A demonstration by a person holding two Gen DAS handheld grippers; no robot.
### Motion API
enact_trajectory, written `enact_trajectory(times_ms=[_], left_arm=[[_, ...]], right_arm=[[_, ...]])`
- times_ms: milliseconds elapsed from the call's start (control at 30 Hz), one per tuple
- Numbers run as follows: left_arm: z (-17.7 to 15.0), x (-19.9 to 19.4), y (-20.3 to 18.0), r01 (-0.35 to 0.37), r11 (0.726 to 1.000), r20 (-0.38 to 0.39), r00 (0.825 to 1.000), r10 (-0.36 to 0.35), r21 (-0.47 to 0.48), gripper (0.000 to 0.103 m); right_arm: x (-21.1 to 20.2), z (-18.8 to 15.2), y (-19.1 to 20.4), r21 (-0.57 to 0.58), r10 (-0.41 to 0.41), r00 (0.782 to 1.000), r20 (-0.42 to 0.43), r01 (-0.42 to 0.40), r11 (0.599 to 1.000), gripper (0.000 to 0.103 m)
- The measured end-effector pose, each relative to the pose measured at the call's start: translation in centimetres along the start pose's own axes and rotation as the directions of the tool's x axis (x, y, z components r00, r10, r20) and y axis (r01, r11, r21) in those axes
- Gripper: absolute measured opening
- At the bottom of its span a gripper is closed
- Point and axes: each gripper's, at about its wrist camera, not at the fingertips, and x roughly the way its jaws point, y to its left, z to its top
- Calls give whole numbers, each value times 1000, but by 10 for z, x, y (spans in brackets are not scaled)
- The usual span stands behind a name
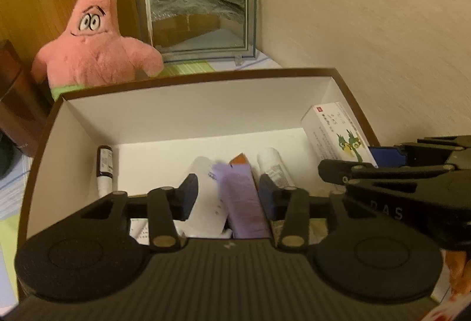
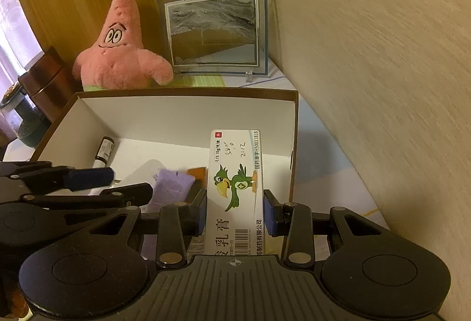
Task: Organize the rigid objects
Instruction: 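Open both tools to release the carton and lavender tube in the box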
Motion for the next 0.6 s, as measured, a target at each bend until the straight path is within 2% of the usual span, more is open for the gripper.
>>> enact_trajectory(times_ms=[100,233,433,600], left_arm=[[0,-5,5,-7,1000,11,1000,7,-10,53],[-2,-14,13,-22,999,21,1000,23,-30,56],[-10,-35,21,-43,997,54,997,46,-61,70],[-19,-54,21,-53,997,82,995,58,-63,76]], right_arm=[[0,1,0,-1,-3,1000,2,3,1000,35],[-1,3,2,-4,-9,1000,22,9,1000,35],[-10,0,0,-2,36,998,45,-36,999,36],[-20,-13,0,-24,67,996,54,-66,998,50]])
